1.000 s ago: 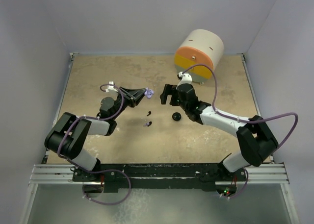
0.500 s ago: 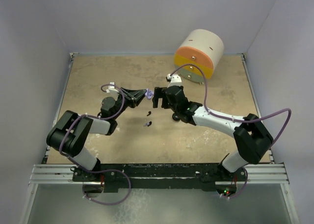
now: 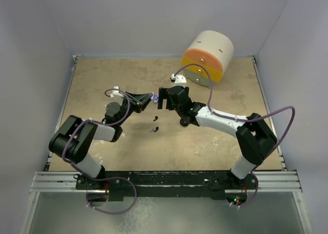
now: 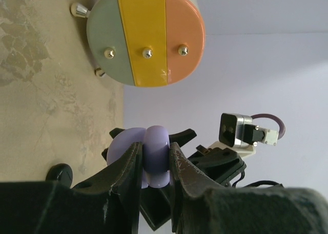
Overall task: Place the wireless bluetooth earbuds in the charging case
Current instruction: Place the earbud in the charging case.
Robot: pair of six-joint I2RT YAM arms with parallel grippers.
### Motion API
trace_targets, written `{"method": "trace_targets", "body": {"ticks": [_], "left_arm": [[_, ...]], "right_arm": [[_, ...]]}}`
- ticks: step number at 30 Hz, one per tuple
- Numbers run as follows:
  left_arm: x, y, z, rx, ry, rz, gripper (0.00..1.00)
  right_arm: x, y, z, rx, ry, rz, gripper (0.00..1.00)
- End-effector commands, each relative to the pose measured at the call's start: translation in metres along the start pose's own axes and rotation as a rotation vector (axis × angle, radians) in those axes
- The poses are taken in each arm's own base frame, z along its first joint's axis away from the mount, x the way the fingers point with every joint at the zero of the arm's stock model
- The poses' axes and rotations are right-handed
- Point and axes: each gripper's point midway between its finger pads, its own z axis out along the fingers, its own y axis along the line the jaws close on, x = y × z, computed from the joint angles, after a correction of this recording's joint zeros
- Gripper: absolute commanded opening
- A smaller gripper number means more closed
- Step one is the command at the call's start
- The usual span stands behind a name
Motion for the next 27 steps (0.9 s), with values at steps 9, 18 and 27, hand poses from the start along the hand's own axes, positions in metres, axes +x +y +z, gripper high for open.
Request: {"method": "trace_targets", "body": {"ticks": [9,18,27], "left_arm": [[0.011,0.004,-0.018,0.039,0.024,-0.004,0.00],[-0.021,-0.033,-0.014,0.154,-0.050,-0.036,0.00],[-0.042,-0.035,-0.050,0.127,-0.144,-0.008,0.00]], "right_arm": [[-0.063,0.004,-0.002,0.017,-0.139,0.026,1.00],[-0.015,-0.011,-0.030,-0.052,-0.057,0.039,1.00],[0.051,0.037,-0.051,-0.233,0.064,-0.009,0.89]]}}
